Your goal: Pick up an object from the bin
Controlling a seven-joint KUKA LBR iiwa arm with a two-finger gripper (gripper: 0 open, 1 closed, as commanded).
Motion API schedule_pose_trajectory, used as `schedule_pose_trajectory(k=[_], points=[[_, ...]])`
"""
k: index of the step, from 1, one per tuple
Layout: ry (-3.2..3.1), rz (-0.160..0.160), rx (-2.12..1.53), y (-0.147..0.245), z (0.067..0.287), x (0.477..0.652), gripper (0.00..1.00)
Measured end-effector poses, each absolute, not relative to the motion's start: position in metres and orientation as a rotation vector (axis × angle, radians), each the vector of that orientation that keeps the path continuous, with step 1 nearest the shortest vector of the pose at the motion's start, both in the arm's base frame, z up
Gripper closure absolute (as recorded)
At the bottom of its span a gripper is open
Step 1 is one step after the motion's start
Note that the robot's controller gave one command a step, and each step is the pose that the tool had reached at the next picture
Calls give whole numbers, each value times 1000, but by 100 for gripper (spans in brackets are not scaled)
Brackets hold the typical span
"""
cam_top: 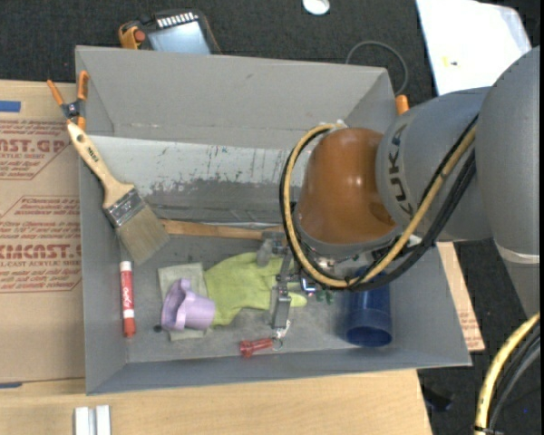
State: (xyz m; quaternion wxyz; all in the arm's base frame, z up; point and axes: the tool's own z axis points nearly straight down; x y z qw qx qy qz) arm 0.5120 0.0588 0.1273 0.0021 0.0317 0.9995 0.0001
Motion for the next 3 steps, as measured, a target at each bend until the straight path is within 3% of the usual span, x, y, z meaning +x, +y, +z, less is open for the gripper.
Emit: schedule_pose_trajectory(k=[1,2,3], points=[[3143,0,143,56,90,507,0],[3128,4,162,54,69,515,0],[3139,2,154,55,74,509,100]])
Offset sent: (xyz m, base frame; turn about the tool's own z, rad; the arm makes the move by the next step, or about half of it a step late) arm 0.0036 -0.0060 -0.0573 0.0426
